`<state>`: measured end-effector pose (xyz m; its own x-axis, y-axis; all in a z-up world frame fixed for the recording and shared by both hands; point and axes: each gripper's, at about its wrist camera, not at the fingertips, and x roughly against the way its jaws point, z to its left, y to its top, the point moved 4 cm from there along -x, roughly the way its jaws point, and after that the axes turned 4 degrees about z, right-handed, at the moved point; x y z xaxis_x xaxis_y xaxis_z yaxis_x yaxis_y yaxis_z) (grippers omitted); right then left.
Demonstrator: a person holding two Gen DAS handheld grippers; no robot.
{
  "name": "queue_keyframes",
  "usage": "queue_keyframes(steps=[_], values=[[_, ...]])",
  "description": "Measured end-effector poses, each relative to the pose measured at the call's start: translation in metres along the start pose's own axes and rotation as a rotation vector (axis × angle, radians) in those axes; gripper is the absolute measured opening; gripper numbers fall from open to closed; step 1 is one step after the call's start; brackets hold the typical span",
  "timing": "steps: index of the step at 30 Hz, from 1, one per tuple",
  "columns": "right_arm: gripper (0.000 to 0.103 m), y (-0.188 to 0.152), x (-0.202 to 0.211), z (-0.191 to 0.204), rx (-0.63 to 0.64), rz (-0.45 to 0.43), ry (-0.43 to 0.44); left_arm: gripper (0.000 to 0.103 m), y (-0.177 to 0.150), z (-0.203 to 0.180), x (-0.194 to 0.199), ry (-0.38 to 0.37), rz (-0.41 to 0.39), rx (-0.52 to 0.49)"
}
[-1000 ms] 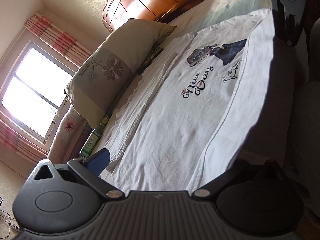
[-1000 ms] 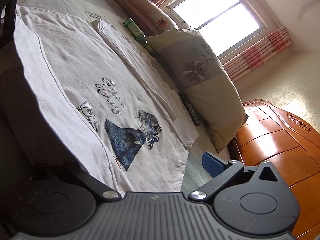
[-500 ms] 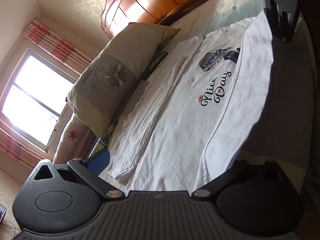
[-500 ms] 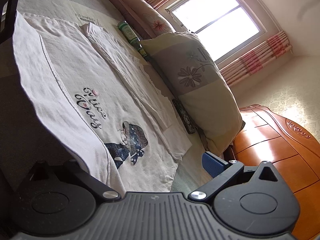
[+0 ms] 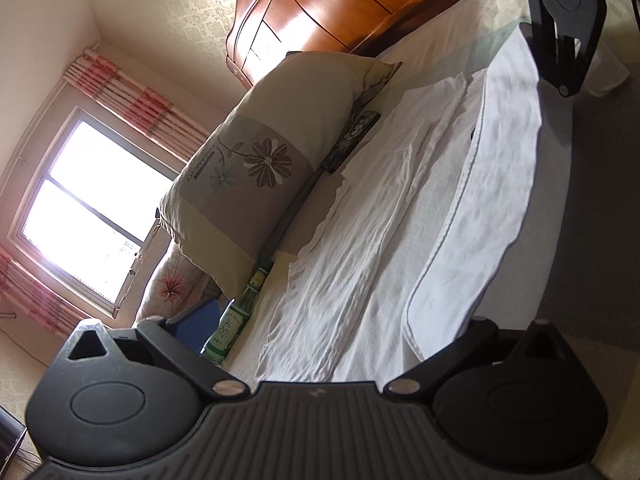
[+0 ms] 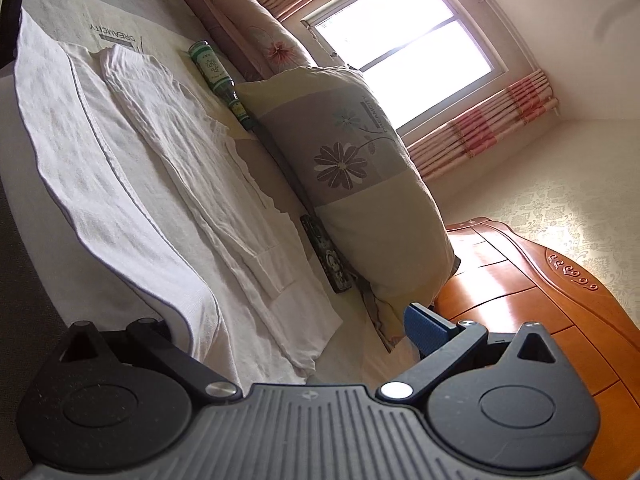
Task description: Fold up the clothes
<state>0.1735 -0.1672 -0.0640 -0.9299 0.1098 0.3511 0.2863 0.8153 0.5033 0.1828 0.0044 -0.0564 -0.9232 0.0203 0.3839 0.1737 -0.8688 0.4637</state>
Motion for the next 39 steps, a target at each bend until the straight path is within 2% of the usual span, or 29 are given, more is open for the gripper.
queue_keyframes(steps=[8,13,26,30,35,39], values=[[0.103,0.016,-0.038,-0.010,-0.004,-0.013,-0.017,0.103,0.006,0.019,-0.039,0.023,-0.021,-0.018],[0.103,0.034,-0.068,-0.022,-0.012,-0.027,-0.036,0.103,0.010,0.040,-0.071,0.033,-0.029,0.008],[0.103,0.064,-0.173,-0.032,-0.053,0.022,-0.028,0.103,0.012,0.072,-0.170,-0.001,0.027,0.084],[0.103,0.063,-0.200,-0.032,-0.078,0.049,0.004,0.103,0.010,0.069,-0.194,-0.022,0.052,0.088],[0.103,0.050,-0.229,-0.016,-0.107,0.115,0.096,0.103,0.001,0.056,-0.217,-0.080,0.099,0.101],[0.103,0.039,-0.219,-0.032,-0.243,0.136,0.173,0.102,-0.002,0.059,-0.210,-0.098,0.107,0.136]])
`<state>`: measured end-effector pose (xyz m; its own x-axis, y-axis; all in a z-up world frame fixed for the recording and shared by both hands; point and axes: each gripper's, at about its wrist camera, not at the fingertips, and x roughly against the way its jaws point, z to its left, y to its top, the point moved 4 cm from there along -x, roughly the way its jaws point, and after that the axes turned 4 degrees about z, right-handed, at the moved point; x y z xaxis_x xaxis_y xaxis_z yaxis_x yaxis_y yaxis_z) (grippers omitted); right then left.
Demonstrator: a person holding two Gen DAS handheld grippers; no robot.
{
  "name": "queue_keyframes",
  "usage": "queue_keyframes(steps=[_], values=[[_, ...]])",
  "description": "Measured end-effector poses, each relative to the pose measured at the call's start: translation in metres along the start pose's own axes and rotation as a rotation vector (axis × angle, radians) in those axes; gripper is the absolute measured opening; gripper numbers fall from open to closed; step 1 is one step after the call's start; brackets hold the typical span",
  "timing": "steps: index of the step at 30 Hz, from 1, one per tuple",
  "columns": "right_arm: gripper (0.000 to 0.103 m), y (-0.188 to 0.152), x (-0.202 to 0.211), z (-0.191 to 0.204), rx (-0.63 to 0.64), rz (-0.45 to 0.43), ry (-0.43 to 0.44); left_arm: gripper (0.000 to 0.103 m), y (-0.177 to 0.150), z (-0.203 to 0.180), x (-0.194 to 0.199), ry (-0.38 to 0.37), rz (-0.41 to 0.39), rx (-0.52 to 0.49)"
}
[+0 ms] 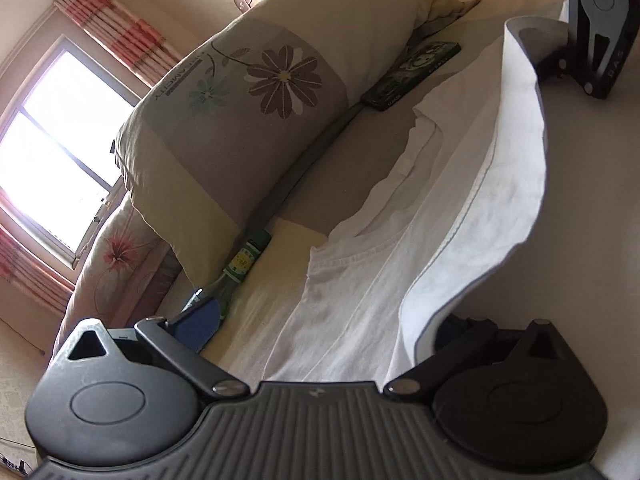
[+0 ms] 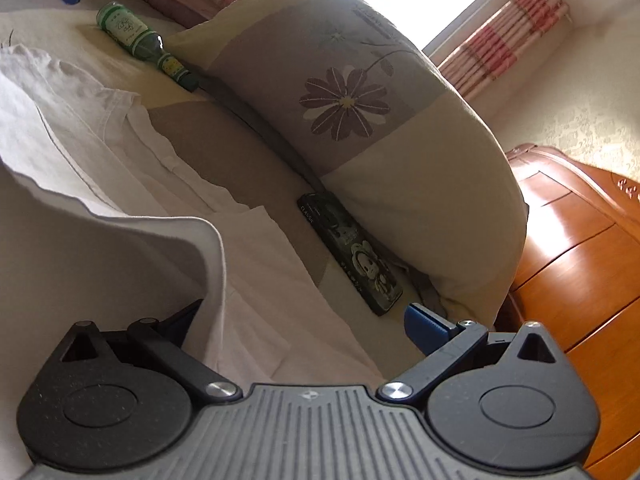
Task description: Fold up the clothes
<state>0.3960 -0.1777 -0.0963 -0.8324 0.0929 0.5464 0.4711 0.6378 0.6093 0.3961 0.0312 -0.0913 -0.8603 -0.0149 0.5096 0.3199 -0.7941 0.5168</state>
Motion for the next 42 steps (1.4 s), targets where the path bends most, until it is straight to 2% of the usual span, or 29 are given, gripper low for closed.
queue_keyframes(steps=[5,7,11,16,18,21,23,27,29,32,34,36,39,42], values=[[0.103,-0.015,0.027,-0.022,-0.103,-0.010,0.126,0.102,-0.004,0.000,0.024,-0.089,-0.031,0.035],[0.103,-0.015,0.026,-0.026,-0.106,0.000,0.128,0.102,-0.004,0.002,0.024,-0.117,-0.026,0.059],[0.103,-0.006,0.015,-0.036,-0.126,-0.006,0.127,0.102,0.005,0.013,0.007,-0.107,-0.006,0.110],[0.103,0.017,-0.021,-0.045,-0.154,0.009,0.128,0.102,0.027,0.025,-0.029,-0.178,0.026,0.106],[0.103,0.023,-0.034,-0.052,-0.189,0.025,0.166,0.102,0.034,0.029,-0.043,-0.226,0.055,0.118],[0.103,0.027,-0.033,-0.068,-0.267,0.008,0.211,0.102,0.042,0.040,-0.042,-0.264,0.044,0.157],[0.103,0.027,-0.024,-0.080,-0.311,-0.018,0.227,0.102,0.044,0.052,-0.031,-0.289,0.001,0.196],[0.103,0.016,0.004,-0.094,-0.355,-0.054,0.291,0.102,0.038,0.075,-0.005,-0.335,-0.029,0.293],[0.103,0.006,0.019,-0.095,-0.382,-0.054,0.370,0.102,0.026,0.081,0.015,-0.406,-0.045,0.356],[0.103,-0.013,0.041,-0.084,-0.410,-0.041,0.443,0.102,-0.001,0.074,0.045,-0.519,-0.037,0.436],[0.103,-0.027,0.056,-0.071,-0.415,-0.030,0.465,0.102,-0.017,0.059,0.064,-0.563,-0.013,0.433],[0.103,-0.037,0.067,-0.059,-0.410,-0.032,0.470,0.102,-0.034,0.041,0.078,-0.557,0.010,0.380],[0.103,-0.047,0.082,-0.042,-0.395,-0.033,0.462,0.102,-0.054,0.019,0.084,-0.460,0.062,0.259],[0.103,-0.049,0.094,-0.030,-0.387,-0.033,0.466,0.102,-0.063,0.007,0.079,-0.397,0.100,0.177]])
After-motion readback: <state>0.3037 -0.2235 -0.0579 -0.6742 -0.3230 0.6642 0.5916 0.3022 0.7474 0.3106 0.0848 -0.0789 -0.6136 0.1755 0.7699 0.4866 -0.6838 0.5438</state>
